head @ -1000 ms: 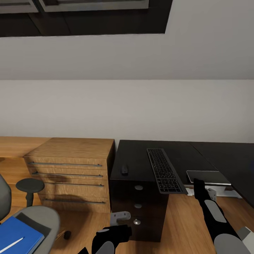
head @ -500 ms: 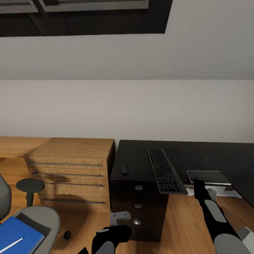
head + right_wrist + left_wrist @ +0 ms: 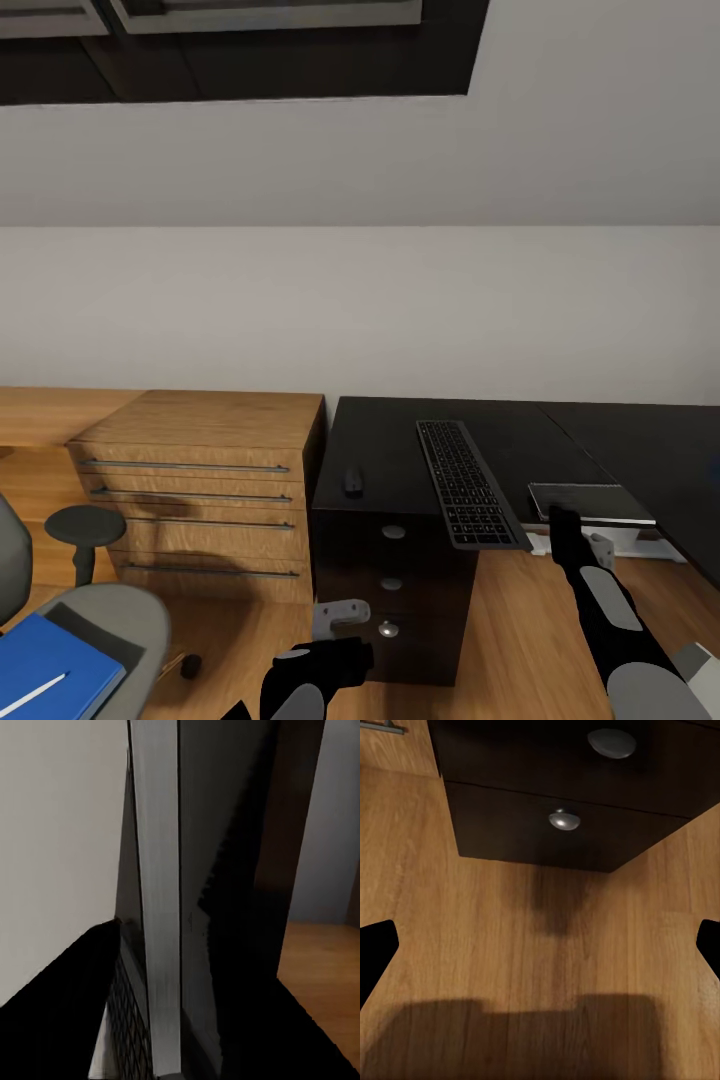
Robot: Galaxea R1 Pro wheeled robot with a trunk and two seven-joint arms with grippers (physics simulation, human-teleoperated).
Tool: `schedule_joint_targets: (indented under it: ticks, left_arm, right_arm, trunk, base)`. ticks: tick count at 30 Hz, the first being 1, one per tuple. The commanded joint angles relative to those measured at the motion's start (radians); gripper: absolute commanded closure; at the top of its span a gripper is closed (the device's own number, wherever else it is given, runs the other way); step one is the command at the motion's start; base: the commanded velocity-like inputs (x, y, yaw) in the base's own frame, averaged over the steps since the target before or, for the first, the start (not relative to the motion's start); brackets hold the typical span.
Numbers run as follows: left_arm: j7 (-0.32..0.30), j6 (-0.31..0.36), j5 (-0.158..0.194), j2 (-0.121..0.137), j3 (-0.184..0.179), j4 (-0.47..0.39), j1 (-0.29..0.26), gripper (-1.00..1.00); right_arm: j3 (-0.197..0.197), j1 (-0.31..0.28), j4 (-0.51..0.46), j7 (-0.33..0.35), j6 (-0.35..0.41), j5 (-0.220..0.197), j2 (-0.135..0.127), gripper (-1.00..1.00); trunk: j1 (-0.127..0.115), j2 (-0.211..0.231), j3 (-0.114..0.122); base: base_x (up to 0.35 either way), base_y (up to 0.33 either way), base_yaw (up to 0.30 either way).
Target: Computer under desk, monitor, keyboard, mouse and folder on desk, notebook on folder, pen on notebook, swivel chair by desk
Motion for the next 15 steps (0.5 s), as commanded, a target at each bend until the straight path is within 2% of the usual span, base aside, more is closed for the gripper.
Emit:
schedule_joint_targets:
  ticks: [1, 15]
  left_arm:
    - [0.007, 0.002, 0.005, 0.001, -0.002, -0.001, -0.001, -1.0]
    - [0.007, 0.002, 0.006, 0.0, -0.002, -0.001, -0.001, -1.0]
  right_arm:
    - [-0.002, -0.001, 0.001, 0.005, 0.002, -0.01, 0.0, -1.0]
    - [-0.002, -0.001, 0.001, 0.006, 0.002, -0.01, 0.0, -1.0]
  trunk:
    - [0.0, -0.001, -0.001]
    - [0.0, -0.001, -0.001]
  base:
    - [0.0, 0.0, 0.0]
    - [0.0, 0.0, 0.0]
